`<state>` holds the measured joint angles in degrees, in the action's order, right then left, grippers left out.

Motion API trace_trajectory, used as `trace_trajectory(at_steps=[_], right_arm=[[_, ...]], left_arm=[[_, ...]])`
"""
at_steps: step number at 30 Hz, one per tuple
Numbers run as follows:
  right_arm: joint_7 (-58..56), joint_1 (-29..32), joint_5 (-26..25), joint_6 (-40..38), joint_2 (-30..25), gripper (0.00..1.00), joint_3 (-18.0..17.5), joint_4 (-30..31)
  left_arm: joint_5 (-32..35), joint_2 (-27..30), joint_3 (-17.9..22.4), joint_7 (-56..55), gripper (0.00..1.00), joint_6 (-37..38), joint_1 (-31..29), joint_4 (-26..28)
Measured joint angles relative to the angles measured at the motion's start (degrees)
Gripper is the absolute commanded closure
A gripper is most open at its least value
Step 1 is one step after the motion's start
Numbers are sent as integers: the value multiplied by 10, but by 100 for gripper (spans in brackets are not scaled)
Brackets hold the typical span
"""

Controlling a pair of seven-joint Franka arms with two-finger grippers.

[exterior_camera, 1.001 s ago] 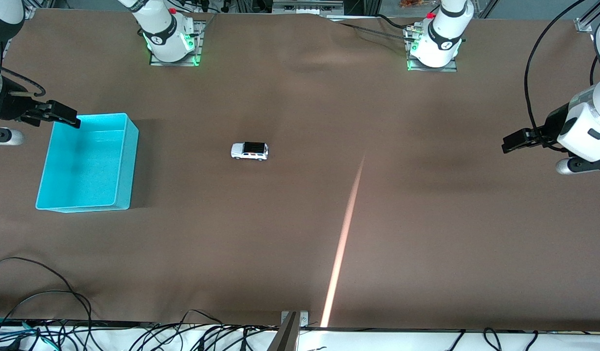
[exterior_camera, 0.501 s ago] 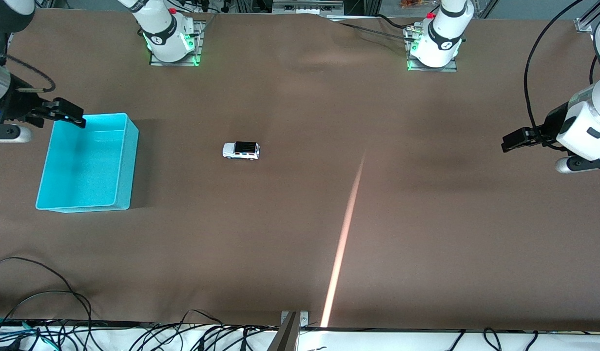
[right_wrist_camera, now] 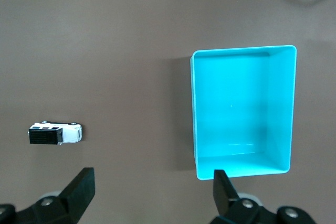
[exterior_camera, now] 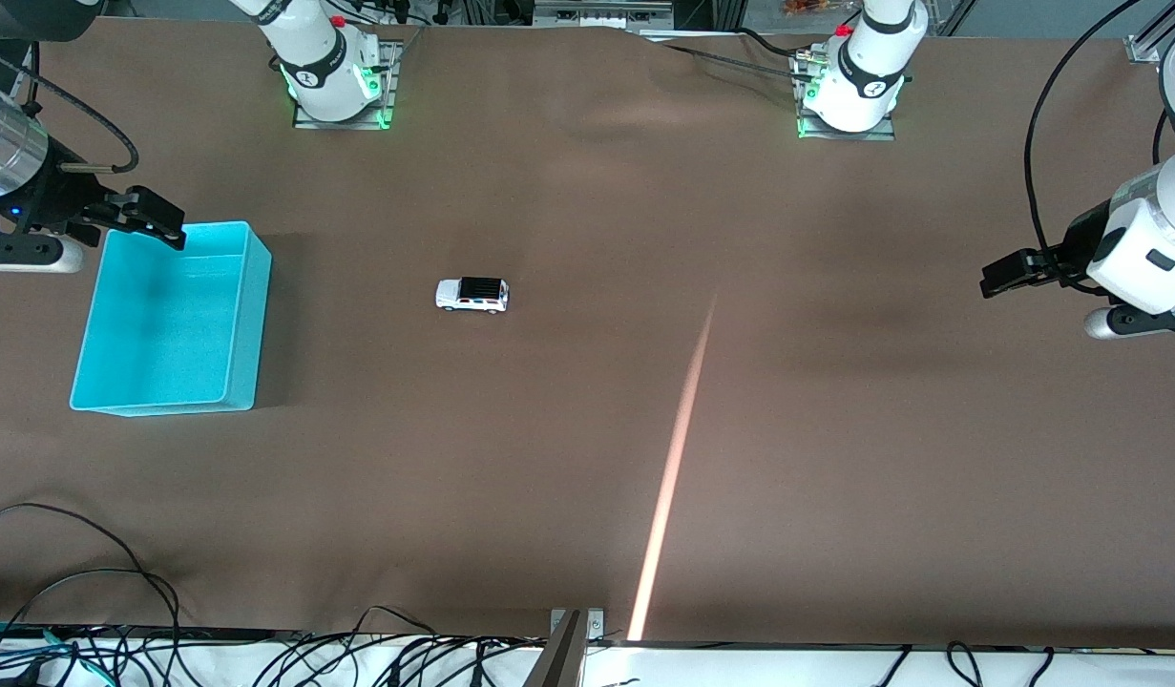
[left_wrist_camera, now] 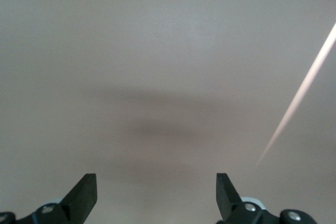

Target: Wind and store white jeep toy

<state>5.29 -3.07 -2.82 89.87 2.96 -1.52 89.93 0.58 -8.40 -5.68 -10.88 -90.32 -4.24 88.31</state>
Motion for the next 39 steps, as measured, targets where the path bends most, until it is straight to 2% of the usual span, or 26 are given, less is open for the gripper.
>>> trace_trajectory(at_steps=[39], right_arm=[[1,22,0,-1,16,0,5,0]], left_arm=[[0,0,2,0,0,-1,-1,-1]])
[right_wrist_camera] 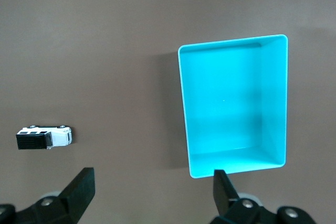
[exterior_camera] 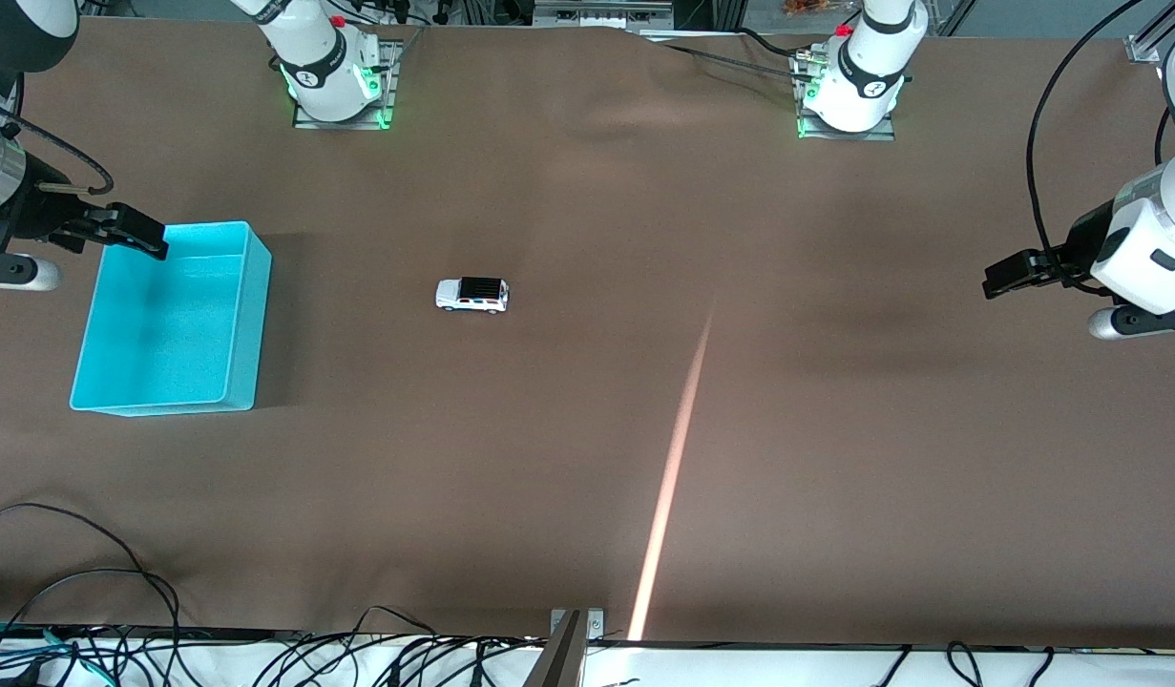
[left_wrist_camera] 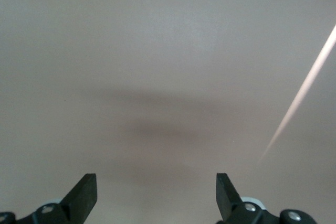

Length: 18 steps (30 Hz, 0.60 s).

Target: Wind and store white jeep toy

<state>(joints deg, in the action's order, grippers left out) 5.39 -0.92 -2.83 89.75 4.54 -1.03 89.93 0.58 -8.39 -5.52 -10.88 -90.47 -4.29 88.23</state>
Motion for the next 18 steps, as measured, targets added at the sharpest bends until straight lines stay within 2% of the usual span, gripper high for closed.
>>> trace_trajectory(at_steps=[10,18], right_arm=[[30,-6,2,0,25,0,-4,1],[88,-49,6,3,55,0,-8,1]], left_arm=[[0,0,0,0,0,0,0,0],[0,0,0,0,0,0,0,0]])
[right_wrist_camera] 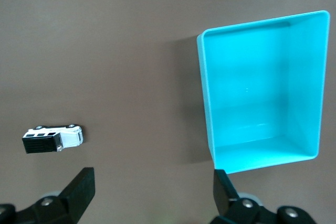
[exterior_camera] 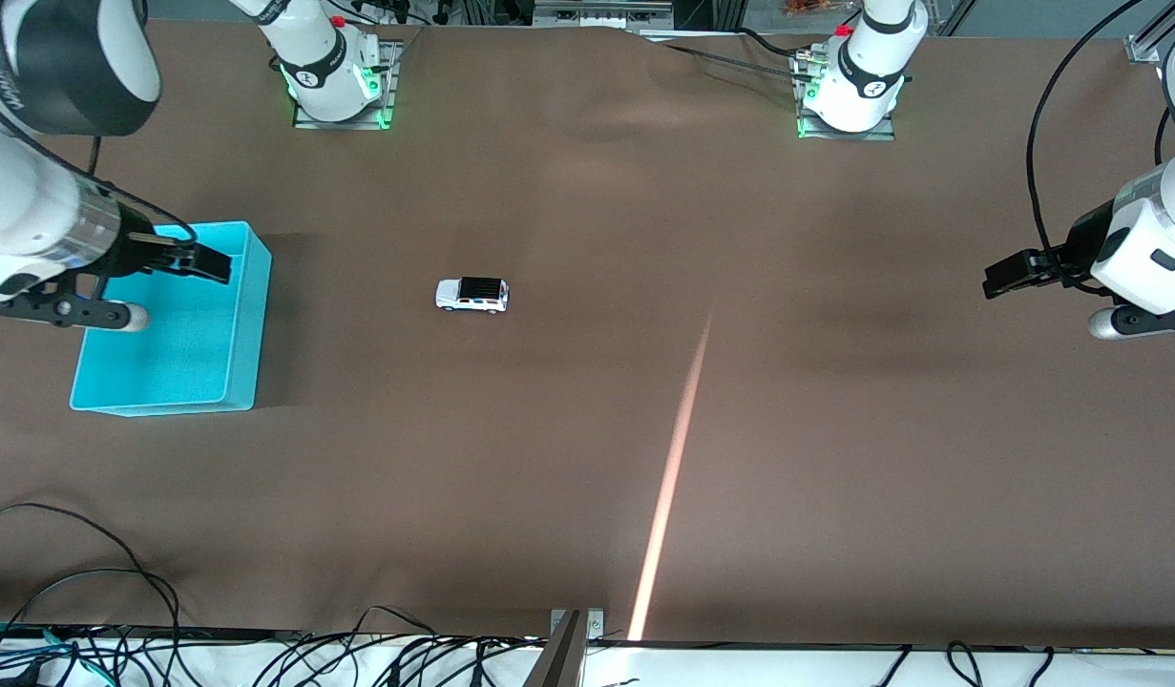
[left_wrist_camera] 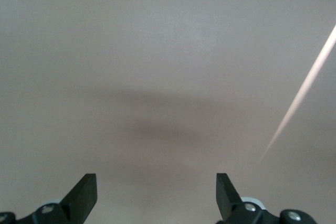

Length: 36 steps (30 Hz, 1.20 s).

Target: Wind and store white jeep toy

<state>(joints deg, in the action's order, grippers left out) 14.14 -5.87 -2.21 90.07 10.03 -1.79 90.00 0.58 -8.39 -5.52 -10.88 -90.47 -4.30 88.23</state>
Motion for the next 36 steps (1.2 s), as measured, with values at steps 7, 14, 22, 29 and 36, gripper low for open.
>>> trace_trajectory(at_steps=[7,14,22,29,36], right_arm=[[43,-11,5,0,2,0,0,0],[61,-11,27,0,6,0,0,0],[87,-11,40,13,13,0,0,1],[164,-11,45,68,20,0,-15,27],[281,-15,45,135,31,0,-44,73]], left_arm=[[0,0,0,0,0,0,0,0],[0,0,0,0,0,0,0,0],[0,0,0,0,0,0,0,0],[0,0,0,0,0,0,0,0],[0,0,0,0,0,0,0,0]])
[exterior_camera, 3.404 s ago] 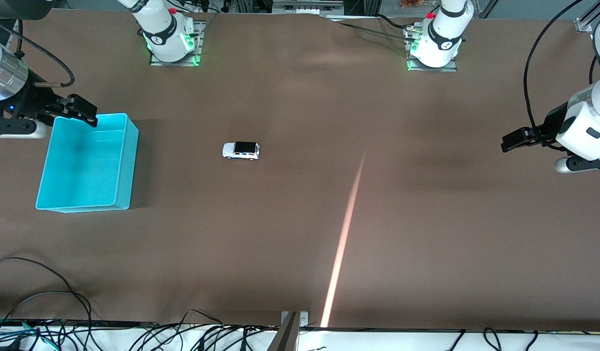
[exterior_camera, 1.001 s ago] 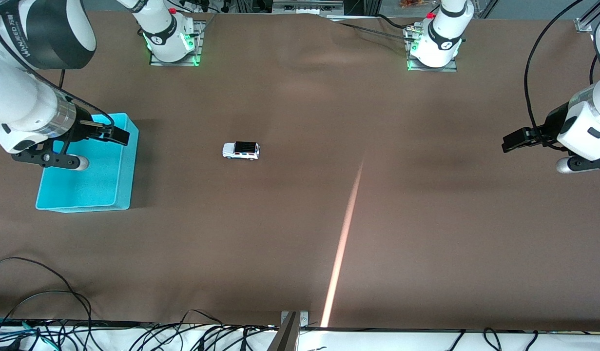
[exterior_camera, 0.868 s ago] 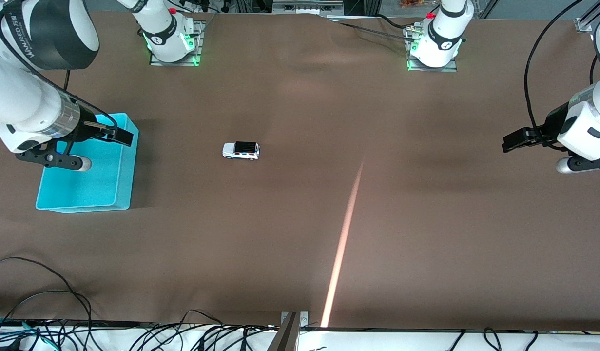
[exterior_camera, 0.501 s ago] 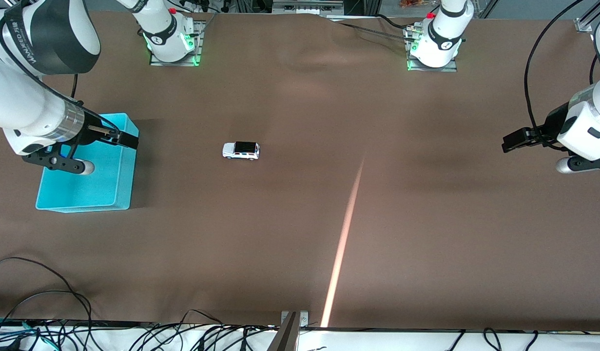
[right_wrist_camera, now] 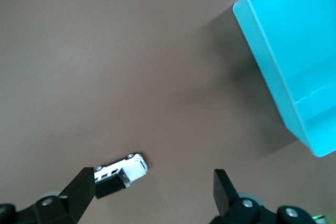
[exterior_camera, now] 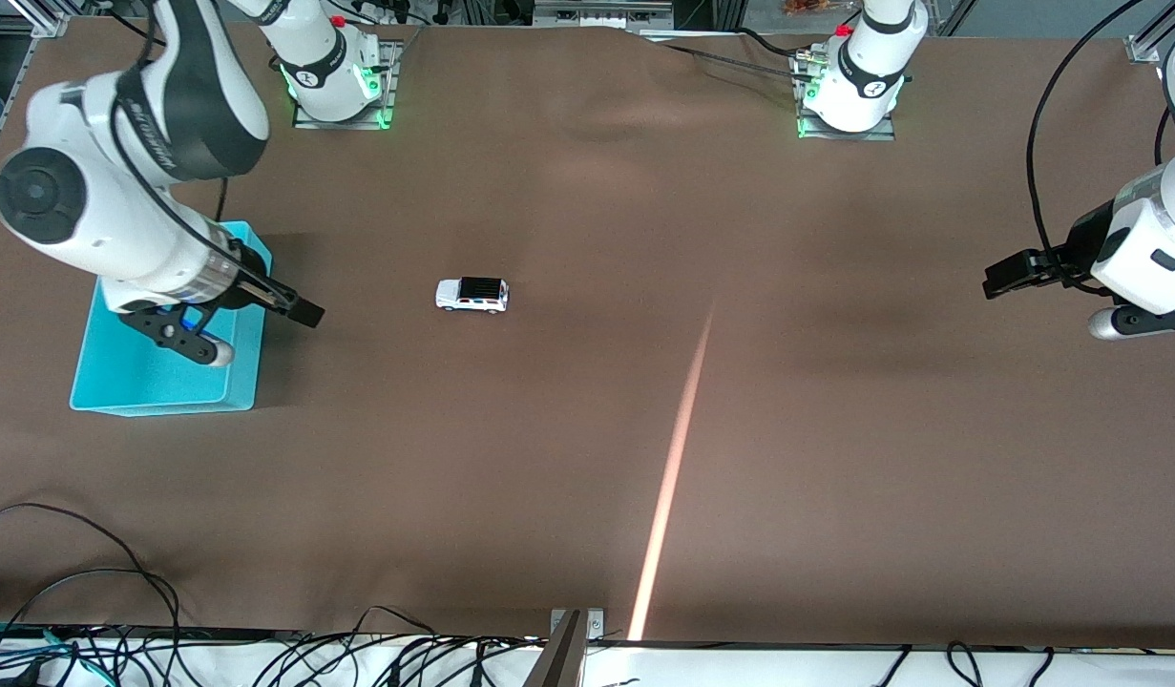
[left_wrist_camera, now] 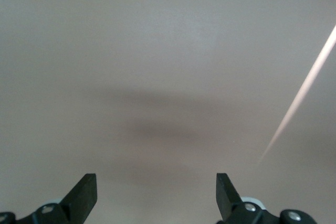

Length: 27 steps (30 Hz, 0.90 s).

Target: Wind and store white jeep toy

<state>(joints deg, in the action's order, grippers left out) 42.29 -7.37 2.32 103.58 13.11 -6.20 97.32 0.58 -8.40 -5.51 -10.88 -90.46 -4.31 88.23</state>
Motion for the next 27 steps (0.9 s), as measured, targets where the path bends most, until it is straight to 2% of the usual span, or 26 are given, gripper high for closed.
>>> trace_trajectory(at_steps=[10,17,27], right_arm=[[177,-16,0,50,7,0,-6,43],[334,-26,4,121,46,0,-20,63],[505,-50,10,157,58,0,-26,77]], left_arm=[[0,0,0,0,0,0,0,0],[0,0,0,0,0,0,0,0],[0,0,0,0,0,0,0,0]])
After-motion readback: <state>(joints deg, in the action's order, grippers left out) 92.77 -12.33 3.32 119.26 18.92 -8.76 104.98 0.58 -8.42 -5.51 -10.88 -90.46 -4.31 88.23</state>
